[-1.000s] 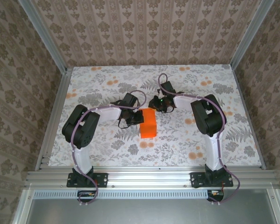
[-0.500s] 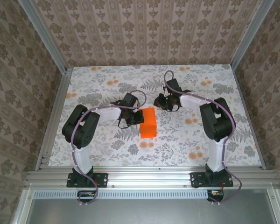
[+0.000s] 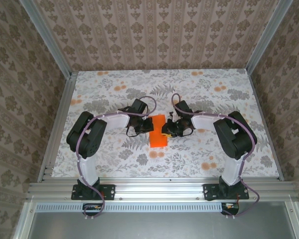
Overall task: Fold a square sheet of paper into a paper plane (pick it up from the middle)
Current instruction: First fold in half a square sheet of paper at the center of the table.
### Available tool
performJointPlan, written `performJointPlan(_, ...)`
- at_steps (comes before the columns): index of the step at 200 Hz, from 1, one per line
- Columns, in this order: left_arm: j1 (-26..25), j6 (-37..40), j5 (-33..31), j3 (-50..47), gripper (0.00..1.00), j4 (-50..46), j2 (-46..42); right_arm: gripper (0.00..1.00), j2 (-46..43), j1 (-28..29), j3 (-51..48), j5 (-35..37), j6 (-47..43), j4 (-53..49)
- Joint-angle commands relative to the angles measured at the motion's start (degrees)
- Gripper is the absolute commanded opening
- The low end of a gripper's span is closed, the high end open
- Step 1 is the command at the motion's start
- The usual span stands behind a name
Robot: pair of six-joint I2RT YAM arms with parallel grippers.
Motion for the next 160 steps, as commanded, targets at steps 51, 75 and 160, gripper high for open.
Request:
performJointPlan(51, -1.1, -1.2, -6.2, -3.2, 0.05, -9.5, 7.2, 0.20, 1.9, -0.3, -3.9, -3.1, -2.6, -2.3)
performJointPlan(75, -1.1, -1.5, -6.4, -3.3, 0.04, -9.6, 7.2, 0.20, -1.3, -0.2, -5.3, -5.7, -3.3, -1.3)
performJointPlan(160, -1.3, -1.7, -6.8, -3.6, 0.04, -9.4, 7.2, 0.21, -2.1, 0.5, -9.0, -4.6, -4.3, -2.8)
